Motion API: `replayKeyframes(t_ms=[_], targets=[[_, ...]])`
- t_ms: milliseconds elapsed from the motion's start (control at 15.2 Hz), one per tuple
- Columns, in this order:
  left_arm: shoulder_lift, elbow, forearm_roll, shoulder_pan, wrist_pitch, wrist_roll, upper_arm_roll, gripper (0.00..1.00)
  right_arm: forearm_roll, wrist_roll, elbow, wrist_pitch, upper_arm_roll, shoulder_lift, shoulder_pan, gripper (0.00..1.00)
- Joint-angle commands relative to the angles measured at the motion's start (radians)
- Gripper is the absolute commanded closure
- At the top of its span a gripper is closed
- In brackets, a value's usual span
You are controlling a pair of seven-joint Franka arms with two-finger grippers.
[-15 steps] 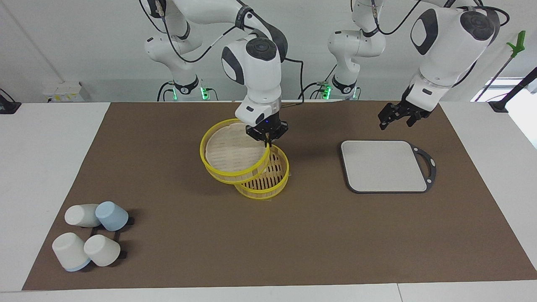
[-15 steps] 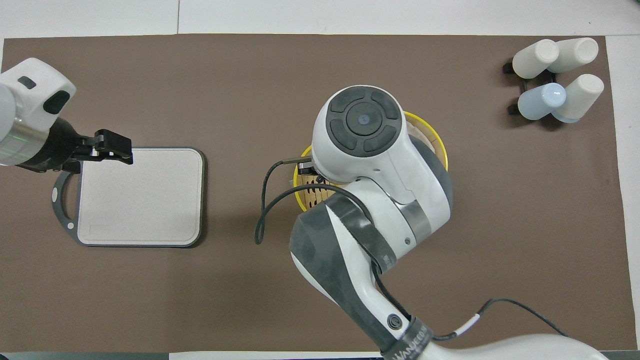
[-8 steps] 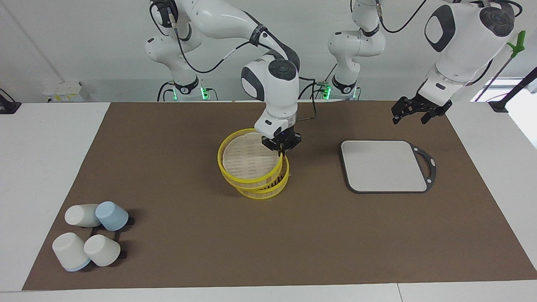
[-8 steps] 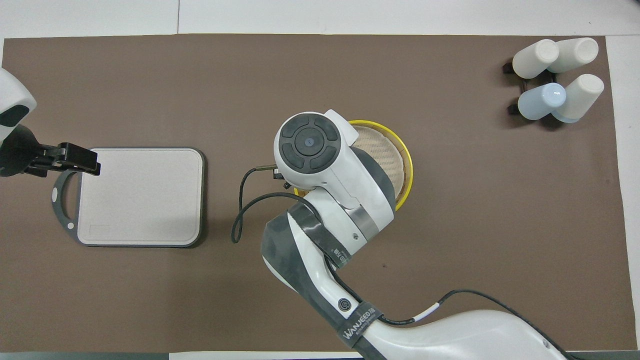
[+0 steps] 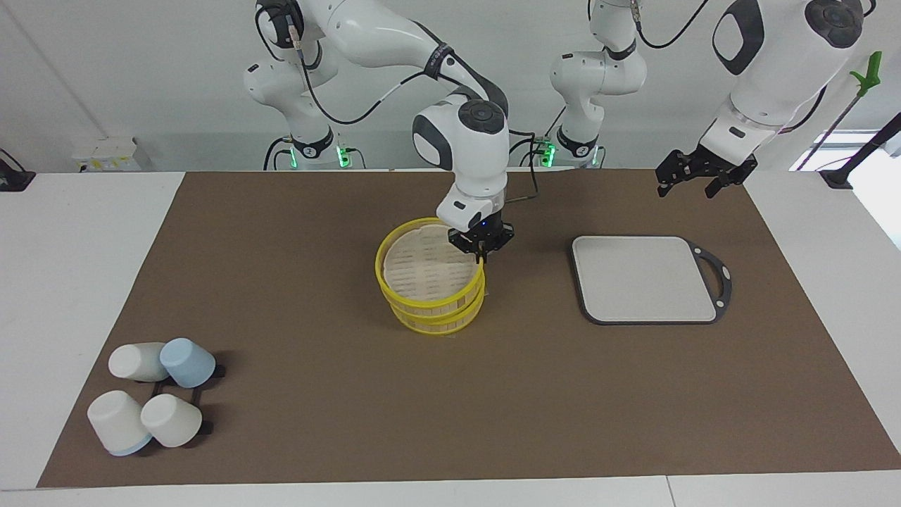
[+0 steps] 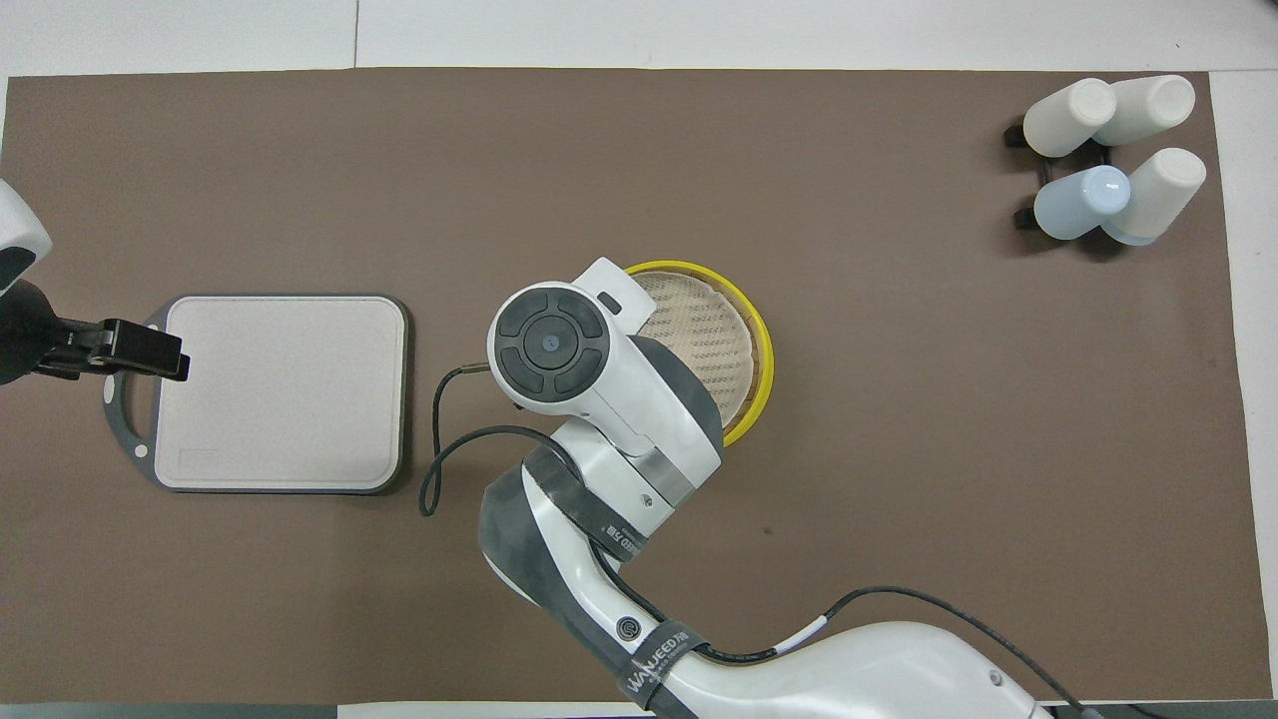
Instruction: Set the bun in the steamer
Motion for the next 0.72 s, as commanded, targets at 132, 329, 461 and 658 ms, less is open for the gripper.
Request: replayKeyframes(t_ms=[132,329,461,658], targets=[[0.005,0.006,0.022,-0.009,0.009,0.014,0.002,0.0,-0.023,0.014,-0.01,0.01,-0.001,0.004,-0.01,1.0],[0.005,0.024,0.047,-0.014,0.001,0.014,-0.001,0.0,-0.026,0.011,-0.01,-0.001,-0.003,0.004,-0.02,1.0],[-0.006,0.024,0.047,-0.011,0.001,0.014,-0.006,0.0,-0.028,0.011,-0.012,-0.019,-0.004,0.004,-0.019,1.0],[-0.008,0.023,0.045,-0.009,0.004,0.009,-0.007,0.0,-0.026,0.017,-0.024,-0.018,-0.004,0.002,-0.014,1.0]])
